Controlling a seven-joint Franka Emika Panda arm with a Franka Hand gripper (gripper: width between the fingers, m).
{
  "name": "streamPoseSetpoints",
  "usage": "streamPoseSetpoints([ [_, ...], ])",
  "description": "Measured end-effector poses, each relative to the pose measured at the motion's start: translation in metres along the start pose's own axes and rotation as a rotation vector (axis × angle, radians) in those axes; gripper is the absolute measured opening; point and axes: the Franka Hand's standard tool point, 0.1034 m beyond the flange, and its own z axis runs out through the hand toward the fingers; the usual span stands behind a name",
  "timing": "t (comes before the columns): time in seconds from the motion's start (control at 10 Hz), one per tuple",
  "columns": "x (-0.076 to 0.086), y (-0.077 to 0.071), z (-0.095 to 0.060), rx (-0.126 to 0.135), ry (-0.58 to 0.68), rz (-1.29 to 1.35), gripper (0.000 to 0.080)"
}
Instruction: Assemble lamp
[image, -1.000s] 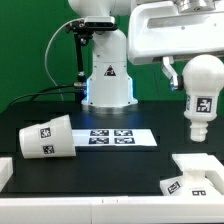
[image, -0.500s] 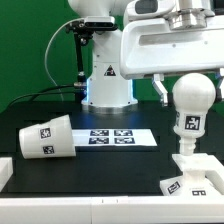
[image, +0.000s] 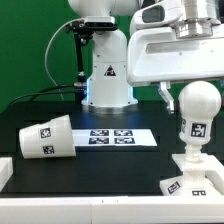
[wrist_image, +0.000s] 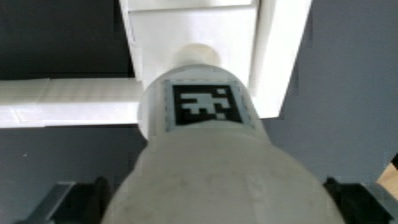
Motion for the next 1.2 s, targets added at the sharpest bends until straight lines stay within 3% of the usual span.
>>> streamPoseSetpoints([
  [0.4, -0.013, 0.001, 0.016, -0.009, -0.02, -0.007, 0.0576],
  [0.7, -0.011, 0.001, 0.017, -0.01, -0.006, -0.008, 0.0576],
  [0.9, -0.011, 0.001, 0.017, -0.011, -0.006, -0.008, 0.0689],
  [1.1, -0.013, 0.002, 0.017, -0.01, -0.026, -0.007, 0.0696],
  [1.2, -0.009, 0.003, 0.011, -0.004, -0.098, 0.001, 0.0696],
])
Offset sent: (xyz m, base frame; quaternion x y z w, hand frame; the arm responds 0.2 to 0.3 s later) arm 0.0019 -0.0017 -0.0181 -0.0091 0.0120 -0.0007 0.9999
